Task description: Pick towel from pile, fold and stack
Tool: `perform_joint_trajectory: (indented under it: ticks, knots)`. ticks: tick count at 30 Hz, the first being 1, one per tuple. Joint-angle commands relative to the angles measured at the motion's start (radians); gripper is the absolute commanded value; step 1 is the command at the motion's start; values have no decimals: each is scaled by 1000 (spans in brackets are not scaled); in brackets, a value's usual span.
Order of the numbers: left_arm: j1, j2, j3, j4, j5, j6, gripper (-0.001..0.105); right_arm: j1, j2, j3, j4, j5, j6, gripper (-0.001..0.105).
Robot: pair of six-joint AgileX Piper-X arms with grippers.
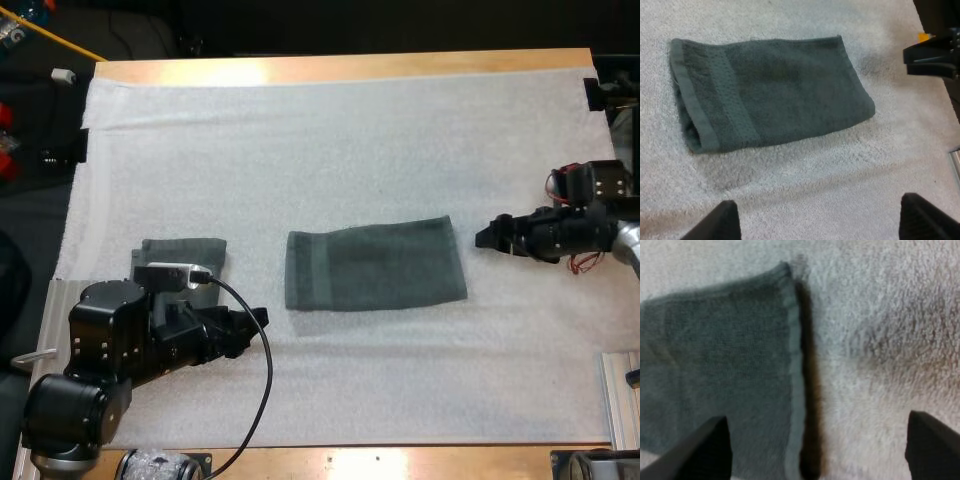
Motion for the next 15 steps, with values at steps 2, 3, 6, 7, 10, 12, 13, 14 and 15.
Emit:
perform_joint_trajectory:
  ticks: [2, 3, 6, 7, 10, 12, 13, 14, 15]
  knots:
    - [1, -4, -7, -11, -10, -9, 63, -4, 37, -8, -11, -51, -7, 70]
    - [1, -4, -7, -10, -10, -9, 63, -2, 48, -8, -10, -59, -2, 70]
    - [1, -4, -7, -10, -17, -9, 63, 17, 80, -8, -12, -67, 10, 70]
    - [1, -4, -7, -10, -26, -9, 63, 28, 88, -8, -12, -67, 10, 70]
    - [1, -4, -7, -6, -39, -9, 63, 75, 116, -8, -25, -65, 16, 70]
    - [1, -4, -7, -6, -40, -9, 63, 102, 136, -8, -53, -63, 64, 70]
    - [1, -4, -7, -4, -40, -9, 63, 117, 147, -8, -72, -63, 100, 70]
    - [1, -4, -7, -3, -40, -9, 63, 133, 160, -8, -89, -63, 130, 70]
    - [1, -4, -7, 0, -40, -9, 63, 145, 168, -8, -101, -63, 151, 70]
